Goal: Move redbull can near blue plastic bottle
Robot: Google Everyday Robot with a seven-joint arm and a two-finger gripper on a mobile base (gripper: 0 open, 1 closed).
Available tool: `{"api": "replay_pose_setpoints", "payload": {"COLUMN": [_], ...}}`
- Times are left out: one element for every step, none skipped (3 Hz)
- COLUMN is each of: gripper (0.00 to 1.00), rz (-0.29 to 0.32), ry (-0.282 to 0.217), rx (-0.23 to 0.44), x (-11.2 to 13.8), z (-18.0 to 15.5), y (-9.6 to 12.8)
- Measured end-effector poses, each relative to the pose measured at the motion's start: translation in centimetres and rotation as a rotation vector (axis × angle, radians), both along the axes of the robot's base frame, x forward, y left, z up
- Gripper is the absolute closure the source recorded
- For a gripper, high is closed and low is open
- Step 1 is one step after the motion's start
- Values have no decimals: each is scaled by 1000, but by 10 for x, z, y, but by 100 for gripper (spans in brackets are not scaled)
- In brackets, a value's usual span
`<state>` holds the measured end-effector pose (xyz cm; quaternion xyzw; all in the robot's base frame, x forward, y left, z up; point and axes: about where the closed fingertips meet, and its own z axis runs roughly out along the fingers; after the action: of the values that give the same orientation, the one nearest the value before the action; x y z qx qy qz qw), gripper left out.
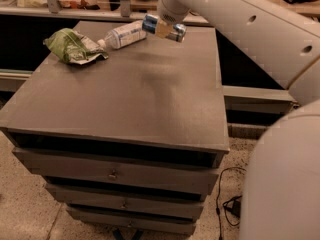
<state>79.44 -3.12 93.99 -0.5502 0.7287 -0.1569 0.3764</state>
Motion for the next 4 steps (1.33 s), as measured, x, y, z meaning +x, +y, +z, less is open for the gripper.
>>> {"api": "replay_pose_setpoints", "payload": {"gripper": [100, 100, 100, 100], "rz": [109, 319, 463, 599], "ry": [155, 204, 98, 17], "rx": [-9, -60, -142, -216], "x": [11, 17, 21, 32], "z": [-42, -46, -25, -20], "y": [20, 53, 66, 80]}}
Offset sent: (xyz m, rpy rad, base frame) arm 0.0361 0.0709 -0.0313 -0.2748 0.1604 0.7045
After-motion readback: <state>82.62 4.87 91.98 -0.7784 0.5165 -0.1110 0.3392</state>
